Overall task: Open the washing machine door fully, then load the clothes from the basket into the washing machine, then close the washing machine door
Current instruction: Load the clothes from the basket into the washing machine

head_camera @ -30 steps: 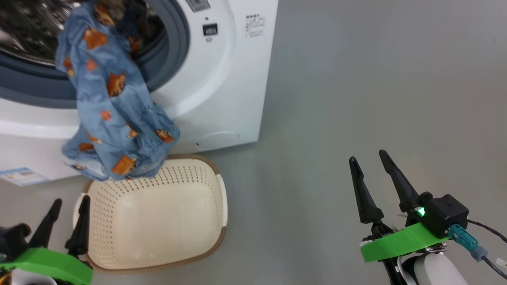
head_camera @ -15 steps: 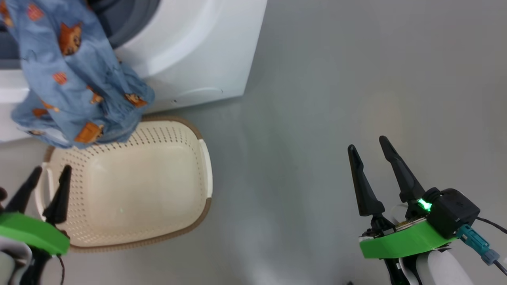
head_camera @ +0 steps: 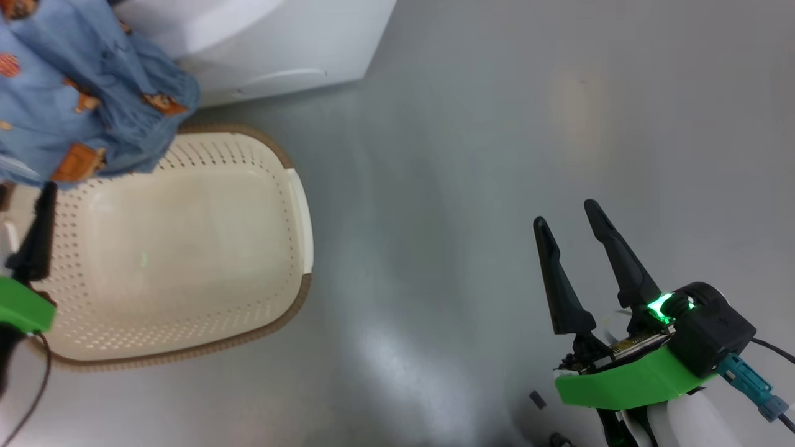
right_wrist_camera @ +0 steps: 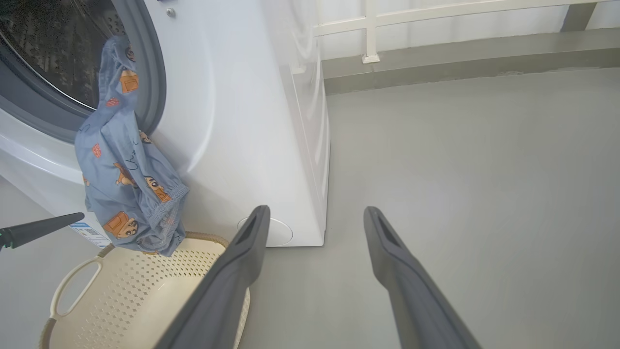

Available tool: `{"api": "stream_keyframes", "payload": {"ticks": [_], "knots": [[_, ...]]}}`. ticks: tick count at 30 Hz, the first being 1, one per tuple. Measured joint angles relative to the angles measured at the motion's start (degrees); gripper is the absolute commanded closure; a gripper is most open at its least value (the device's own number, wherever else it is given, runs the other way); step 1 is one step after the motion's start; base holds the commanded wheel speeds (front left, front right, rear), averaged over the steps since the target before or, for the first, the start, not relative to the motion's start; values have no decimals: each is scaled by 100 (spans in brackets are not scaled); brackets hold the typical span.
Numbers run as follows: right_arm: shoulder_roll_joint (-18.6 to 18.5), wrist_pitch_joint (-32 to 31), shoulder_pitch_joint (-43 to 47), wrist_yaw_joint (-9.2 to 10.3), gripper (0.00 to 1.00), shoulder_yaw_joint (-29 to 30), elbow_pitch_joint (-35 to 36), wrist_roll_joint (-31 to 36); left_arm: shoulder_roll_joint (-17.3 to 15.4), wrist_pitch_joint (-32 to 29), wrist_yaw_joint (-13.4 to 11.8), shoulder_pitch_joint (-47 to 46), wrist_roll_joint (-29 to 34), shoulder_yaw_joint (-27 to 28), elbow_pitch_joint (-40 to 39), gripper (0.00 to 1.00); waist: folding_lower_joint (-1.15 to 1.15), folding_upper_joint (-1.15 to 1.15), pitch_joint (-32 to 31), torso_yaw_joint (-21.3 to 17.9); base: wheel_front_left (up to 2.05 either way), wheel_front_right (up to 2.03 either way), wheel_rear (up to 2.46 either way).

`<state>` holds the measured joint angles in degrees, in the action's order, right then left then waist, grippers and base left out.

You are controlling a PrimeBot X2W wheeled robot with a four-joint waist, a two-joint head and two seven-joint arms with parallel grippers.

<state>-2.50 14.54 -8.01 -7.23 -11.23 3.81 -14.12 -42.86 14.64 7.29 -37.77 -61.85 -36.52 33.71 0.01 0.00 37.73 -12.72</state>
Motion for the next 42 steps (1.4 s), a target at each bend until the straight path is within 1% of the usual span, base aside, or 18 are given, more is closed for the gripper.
{"api": "stream_keyframes", "payload": {"ticks": [9, 12, 20, 27, 28, 29, 30, 31, 32, 39, 42], "knots": [[1, 1, -112, 0, 0, -99, 207, -2, -439, -30, 0, -637, -745, -558, 123, 0, 0, 0, 527, -154, 0, 0, 0], [1, 0, -112, 0, 0, -115, 248, -2, -537, -56, 0, -916, -851, -727, 109, 0, 0, 0, 657, -212, 0, 0, 0], [3, 0, -115, 0, 0, -183, 301, -51, -649, -122, 0, -1472, -1180, -1147, 59, 0, 0, 0, 854, -344, 0, 0, 0], [5, 0, -116, 0, 0, -203, 307, -60, -660, -151, 0, -1879, -1413, -1392, -44, 0, 0, 0, 875, -409, 0, 0, 0], [5, 0, -116, 0, 0, -204, 307, -63, -660, -131, 0, -1899, -1433, -1399, -43, 4, 0, 0, 865, -411, 0, 0, 0], [5, 0, -116, 0, 0, -205, 305, -71, -661, -101, 0, -1917, -1446, -1413, -41, 40, -1, 0, 854, -414, 0, 0, 0], [5, 0, -116, 0, 0, -212, 305, -88, -664, -98, 0, -1947, -1447, -1433, -34, 58, -1, 0, 842, -419, 0, 0, 0], [7, 0, -116, 0, 0, -220, 305, -94, -664, -93, 0, -1966, -1449, -1438, -31, 84, -1, 0, 829, -422, 0, 0, 0], [7, 0, -116, 0, 0, -224, 305, -94, -662, -92, 0, -1984, -1452, -1449, -25, 100, -1, 0, 815, -425, 0, 0, 0], [5, 0, -116, 0, 0, -214, 292, -96, -662, -41, -1, -1968, -1515, -1617, -235, 100, -1, 0, 693, -373, 0, 0, 0], [5, 0, -117, 0, 0, -212, 272, -101, -665, -25, -1, -1890, -1452, -1578, -344, 100, -1, 0, 595, -332, 0, 0, 0]]}}
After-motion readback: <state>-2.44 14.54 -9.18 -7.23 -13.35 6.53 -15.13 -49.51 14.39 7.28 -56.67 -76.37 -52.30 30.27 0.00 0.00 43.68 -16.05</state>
